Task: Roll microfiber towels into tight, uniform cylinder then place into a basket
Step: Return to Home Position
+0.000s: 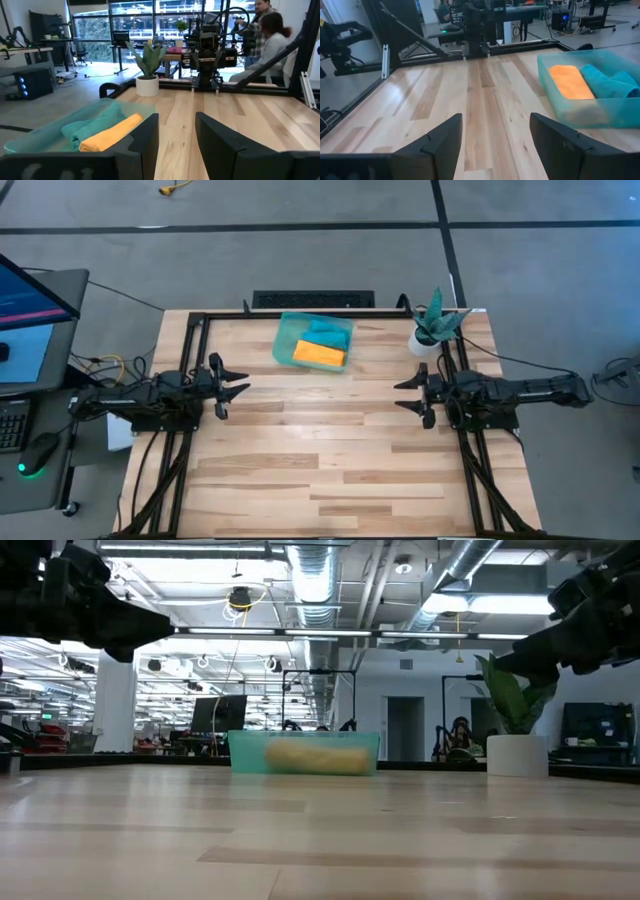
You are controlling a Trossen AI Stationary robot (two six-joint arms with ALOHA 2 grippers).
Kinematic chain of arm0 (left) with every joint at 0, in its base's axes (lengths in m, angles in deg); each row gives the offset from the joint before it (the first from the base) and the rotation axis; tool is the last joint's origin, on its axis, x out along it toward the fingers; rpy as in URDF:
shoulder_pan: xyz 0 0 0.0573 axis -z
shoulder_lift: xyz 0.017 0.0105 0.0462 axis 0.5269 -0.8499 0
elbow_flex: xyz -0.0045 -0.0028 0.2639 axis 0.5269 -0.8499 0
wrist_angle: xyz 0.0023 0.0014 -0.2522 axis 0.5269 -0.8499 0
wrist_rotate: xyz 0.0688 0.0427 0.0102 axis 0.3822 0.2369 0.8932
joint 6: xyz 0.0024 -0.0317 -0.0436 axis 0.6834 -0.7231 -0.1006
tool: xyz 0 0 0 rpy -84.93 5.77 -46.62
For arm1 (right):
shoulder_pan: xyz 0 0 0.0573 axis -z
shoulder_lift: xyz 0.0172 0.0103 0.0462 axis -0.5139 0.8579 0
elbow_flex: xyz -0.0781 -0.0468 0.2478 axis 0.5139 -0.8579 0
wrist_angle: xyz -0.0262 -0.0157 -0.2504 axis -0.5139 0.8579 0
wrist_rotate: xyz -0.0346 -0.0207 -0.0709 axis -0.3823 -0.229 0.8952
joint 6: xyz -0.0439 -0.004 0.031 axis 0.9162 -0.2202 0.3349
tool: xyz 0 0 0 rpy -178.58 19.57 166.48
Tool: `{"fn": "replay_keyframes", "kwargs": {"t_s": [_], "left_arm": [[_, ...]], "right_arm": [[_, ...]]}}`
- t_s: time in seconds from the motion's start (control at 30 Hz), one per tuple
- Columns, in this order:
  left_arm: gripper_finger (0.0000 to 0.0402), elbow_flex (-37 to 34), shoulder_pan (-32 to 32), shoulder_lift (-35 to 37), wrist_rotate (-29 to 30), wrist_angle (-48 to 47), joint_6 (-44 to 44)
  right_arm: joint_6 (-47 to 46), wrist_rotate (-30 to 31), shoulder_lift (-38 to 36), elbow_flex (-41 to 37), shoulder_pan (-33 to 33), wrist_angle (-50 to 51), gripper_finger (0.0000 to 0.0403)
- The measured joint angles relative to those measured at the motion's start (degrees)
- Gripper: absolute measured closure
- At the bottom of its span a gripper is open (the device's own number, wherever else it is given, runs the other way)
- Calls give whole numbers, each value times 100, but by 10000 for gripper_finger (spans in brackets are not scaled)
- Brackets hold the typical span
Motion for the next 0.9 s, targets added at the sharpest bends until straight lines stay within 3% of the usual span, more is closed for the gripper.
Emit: {"fn": "replay_keyframes", "kwargs": {"t_s": [0.9], "left_arm": [[284,-4,-1,0,-7,-9,-1]], "right_arm": [[0,-7,2,7,0,-2,148]]}}
